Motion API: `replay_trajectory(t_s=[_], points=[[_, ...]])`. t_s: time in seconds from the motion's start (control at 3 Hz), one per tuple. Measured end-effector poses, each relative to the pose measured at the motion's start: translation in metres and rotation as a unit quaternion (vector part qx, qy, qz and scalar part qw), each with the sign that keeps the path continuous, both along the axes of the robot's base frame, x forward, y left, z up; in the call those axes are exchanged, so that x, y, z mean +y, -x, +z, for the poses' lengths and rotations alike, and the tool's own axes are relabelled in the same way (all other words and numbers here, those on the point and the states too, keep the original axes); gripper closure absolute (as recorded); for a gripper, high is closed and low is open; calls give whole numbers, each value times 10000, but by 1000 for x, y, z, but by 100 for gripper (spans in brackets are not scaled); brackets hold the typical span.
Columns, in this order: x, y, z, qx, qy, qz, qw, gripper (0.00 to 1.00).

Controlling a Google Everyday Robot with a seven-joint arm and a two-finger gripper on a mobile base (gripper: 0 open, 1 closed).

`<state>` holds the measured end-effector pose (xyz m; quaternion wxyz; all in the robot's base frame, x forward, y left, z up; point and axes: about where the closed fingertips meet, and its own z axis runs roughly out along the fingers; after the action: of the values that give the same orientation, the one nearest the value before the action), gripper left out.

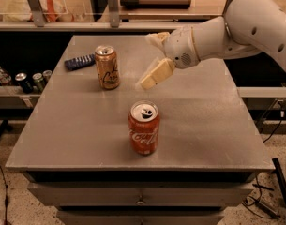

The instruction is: Move orange can near coke can

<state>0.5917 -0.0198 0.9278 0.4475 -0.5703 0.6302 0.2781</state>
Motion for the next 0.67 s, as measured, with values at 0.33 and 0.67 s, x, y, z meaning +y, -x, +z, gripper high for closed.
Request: replay_trajectory(t_s=[0.33, 0.67], points=[[30, -7, -6, 68, -310, 259, 9992, 0], [52, -13, -15, 221, -525, 390, 9976, 0]])
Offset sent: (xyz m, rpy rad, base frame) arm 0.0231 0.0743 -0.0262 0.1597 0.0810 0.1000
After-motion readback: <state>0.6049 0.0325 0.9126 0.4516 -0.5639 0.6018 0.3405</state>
